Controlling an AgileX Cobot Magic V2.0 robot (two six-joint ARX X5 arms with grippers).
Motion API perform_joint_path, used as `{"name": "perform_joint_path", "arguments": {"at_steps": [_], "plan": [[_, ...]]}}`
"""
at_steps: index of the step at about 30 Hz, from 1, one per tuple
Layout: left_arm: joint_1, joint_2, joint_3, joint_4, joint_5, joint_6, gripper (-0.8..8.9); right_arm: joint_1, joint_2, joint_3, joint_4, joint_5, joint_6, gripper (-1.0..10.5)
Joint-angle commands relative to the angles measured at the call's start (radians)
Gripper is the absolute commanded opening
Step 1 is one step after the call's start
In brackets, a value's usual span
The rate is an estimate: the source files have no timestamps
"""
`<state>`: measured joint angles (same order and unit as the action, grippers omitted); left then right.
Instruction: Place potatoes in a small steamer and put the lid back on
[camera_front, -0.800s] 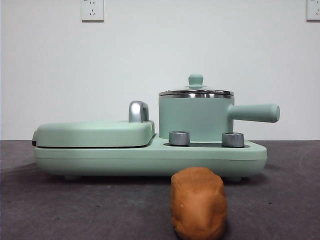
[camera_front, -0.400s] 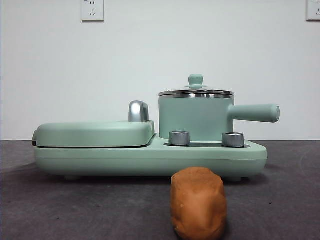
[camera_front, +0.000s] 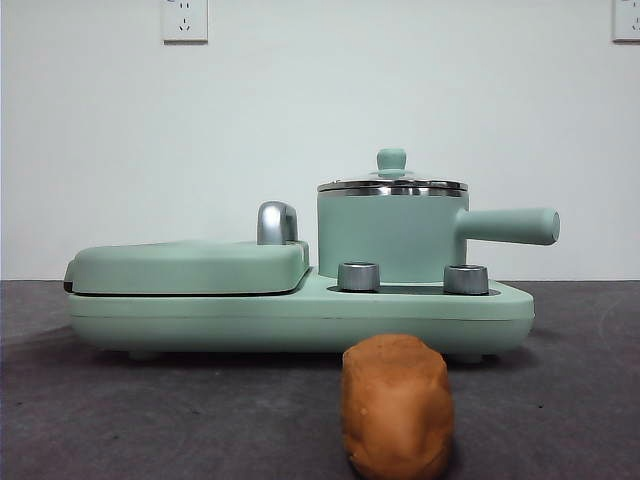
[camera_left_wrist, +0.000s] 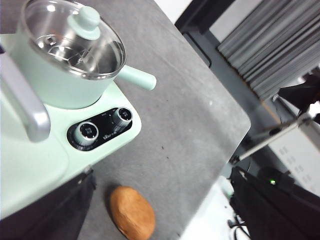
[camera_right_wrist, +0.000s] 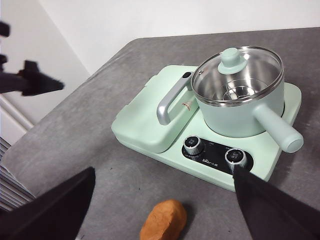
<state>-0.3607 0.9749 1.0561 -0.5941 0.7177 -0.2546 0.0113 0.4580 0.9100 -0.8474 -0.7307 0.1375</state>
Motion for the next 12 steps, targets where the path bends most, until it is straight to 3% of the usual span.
{"name": "perform_joint_path", "arguments": {"at_steps": [1, 12], "plan": [[-0.04, 0.108, 0.09, 0.013, -0.037, 0.078, 4.44, 0.0, 0.005, 0.017, 0.009, -0.002, -0.008, 4.4], [-0.182, 0.526, 0.472, 0.003, -0.285, 0.238, 4.44, 0.0, 0.005, 0.017, 0.008, -0.003, -0.008, 4.4]]}}
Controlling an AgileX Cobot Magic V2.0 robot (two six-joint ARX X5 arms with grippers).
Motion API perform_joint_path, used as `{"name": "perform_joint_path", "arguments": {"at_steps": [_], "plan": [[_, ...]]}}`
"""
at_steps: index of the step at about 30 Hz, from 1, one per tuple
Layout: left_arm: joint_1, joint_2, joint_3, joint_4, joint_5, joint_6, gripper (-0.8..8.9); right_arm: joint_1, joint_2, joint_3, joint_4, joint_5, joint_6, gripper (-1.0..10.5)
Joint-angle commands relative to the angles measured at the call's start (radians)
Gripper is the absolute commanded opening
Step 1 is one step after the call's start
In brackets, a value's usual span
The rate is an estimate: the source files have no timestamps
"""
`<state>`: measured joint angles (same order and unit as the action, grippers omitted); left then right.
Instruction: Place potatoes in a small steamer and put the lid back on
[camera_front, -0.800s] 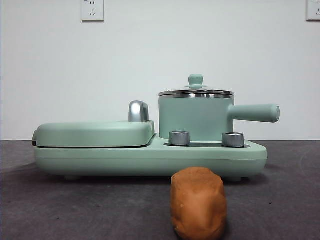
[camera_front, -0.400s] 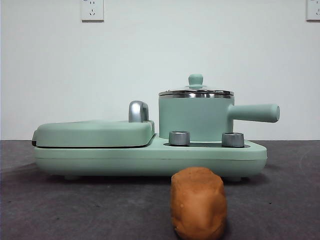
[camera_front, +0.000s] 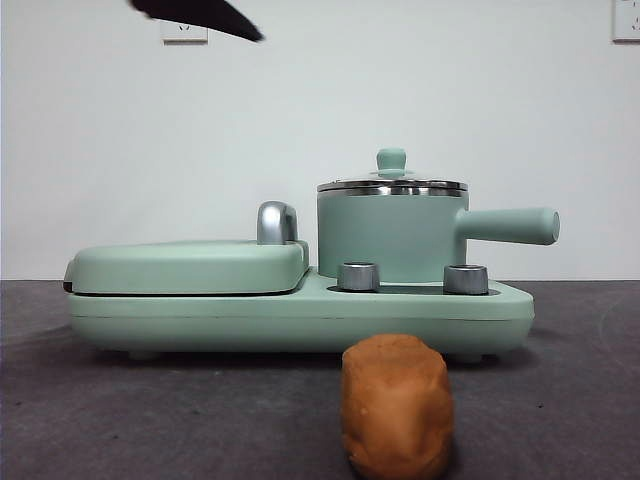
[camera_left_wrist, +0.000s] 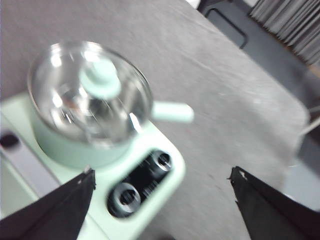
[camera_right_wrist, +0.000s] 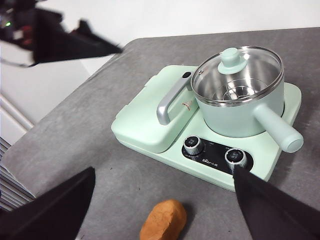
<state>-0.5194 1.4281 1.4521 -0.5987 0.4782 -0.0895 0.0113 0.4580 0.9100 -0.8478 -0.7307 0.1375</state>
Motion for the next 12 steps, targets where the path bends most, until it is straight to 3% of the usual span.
{"name": "perform_joint_path", "arguments": {"at_steps": [1, 7, 12], "plan": [[-0.034, 0.106, 0.108, 0.009, -0.071, 0.098, 4.43, 0.0, 0.005, 0.017, 0.009, -0.003, -0.008, 4.4], [-0.08, 0.281, 0.248, 0.05, -0.208, 0.229, 4.42, 0.0, 0.005, 0.017, 0.009, -0.003, -0.008, 4.4], [-0.098, 0.381, 0.275, 0.203, -0.246, 0.238, 4.43, 0.0, 0.005, 0.017, 0.009, -0.003, -0.008, 4.4]]}}
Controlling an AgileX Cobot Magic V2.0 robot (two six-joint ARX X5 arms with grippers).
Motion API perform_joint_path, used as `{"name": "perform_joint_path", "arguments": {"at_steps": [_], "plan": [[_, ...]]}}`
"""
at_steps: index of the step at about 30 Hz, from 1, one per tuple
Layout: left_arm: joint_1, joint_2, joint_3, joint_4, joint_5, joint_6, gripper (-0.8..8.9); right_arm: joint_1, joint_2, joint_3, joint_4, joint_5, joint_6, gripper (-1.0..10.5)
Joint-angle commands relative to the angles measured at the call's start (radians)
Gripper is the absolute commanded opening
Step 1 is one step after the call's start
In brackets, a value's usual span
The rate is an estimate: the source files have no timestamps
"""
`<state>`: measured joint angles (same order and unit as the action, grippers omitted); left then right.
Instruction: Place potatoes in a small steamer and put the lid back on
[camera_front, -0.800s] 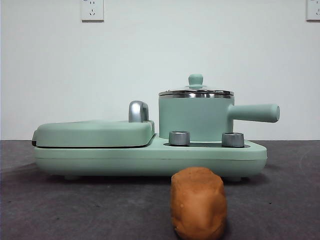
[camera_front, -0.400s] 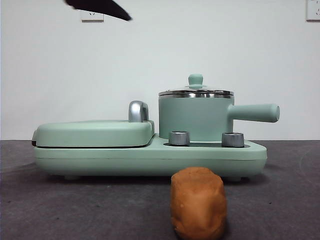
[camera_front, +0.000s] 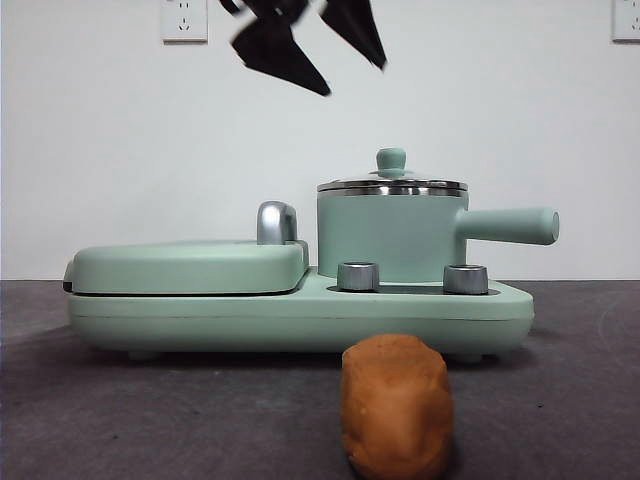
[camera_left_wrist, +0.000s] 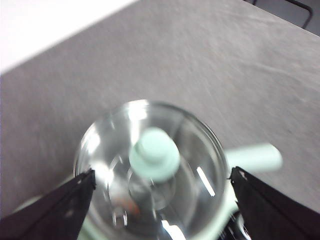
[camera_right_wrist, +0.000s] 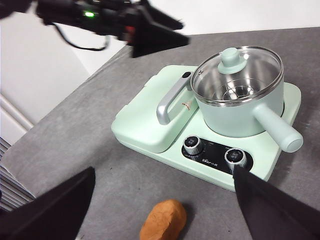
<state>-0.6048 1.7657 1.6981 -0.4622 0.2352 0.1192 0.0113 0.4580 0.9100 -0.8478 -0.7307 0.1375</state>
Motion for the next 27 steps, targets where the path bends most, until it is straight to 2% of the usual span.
{"name": "perform_joint_path", "arguments": {"at_steps": [1, 11, 17, 27], "plan": [[-0.014, 0.063, 0.029, 0.103, -0.004, 0.026, 4.43, 0.0, 0.005, 0.017, 0.009, -0.003, -0.008, 4.4], [-0.02, 0.182, 0.029, 0.268, -0.003, -0.007, 4.37, 0.0, 0.005, 0.017, 0.009, -0.003, -0.008, 4.4], [-0.02, 0.223, 0.029, 0.278, -0.003, -0.034, 4.36, 0.0, 0.005, 0.017, 0.009, -0.003, -0.008, 4.4], [-0.033, 0.262, 0.029, 0.278, -0.003, -0.025, 4.19, 0.0, 0.005, 0.017, 0.002, -0.003, -0.008, 4.4]]}}
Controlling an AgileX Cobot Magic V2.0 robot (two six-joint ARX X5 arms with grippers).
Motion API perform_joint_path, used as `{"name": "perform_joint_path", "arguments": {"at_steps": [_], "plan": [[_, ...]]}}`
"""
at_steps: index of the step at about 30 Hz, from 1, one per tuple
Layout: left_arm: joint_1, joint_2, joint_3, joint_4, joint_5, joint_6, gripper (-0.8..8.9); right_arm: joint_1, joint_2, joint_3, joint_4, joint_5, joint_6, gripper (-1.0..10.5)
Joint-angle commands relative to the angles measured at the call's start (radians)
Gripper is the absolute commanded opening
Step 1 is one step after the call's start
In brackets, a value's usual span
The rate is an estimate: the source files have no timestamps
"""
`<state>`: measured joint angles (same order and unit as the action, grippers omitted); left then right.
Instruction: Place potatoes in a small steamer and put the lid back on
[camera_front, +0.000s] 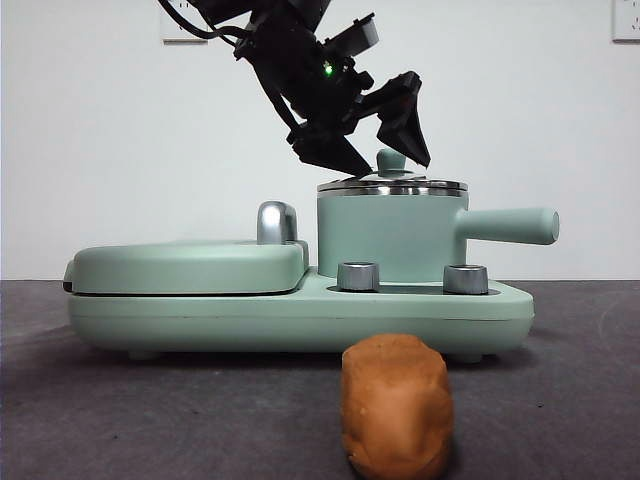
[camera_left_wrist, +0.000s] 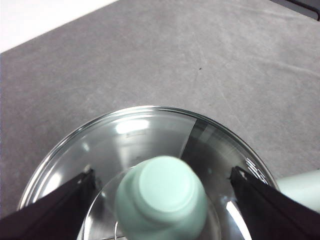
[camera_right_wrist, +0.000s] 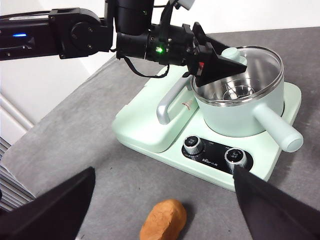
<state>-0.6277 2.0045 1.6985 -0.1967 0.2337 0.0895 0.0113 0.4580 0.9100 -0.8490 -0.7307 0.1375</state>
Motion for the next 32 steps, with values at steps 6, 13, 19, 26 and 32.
{"name": "perform_joint_path", "arguments": {"at_steps": [6, 13, 19, 26, 32], "plan": [[-0.008, 0.023, 0.029, 0.026, -0.002, 0.008, 3.19, 0.0, 0.005, 0.017, -0.013, -0.003, -0.008, 4.4], [-0.009, 0.023, 0.029, 0.025, -0.002, 0.011, 1.07, 0.0, 0.005, 0.017, -0.021, -0.003, -0.007, 4.4], [-0.008, 0.023, 0.029, 0.01, -0.005, 0.011, 0.3, 0.0, 0.005, 0.017, -0.02, -0.003, -0.007, 4.4], [-0.008, 0.003, 0.046, 0.003, -0.005, -0.004, 0.23, 0.0, 0.005, 0.017, -0.02, 0.055, 0.017, 4.4], [-0.008, -0.056, 0.119, -0.078, -0.005, -0.004, 0.22, 0.0, 0.042, 0.027, -0.02, 0.057, 0.072, 4.5]]}}
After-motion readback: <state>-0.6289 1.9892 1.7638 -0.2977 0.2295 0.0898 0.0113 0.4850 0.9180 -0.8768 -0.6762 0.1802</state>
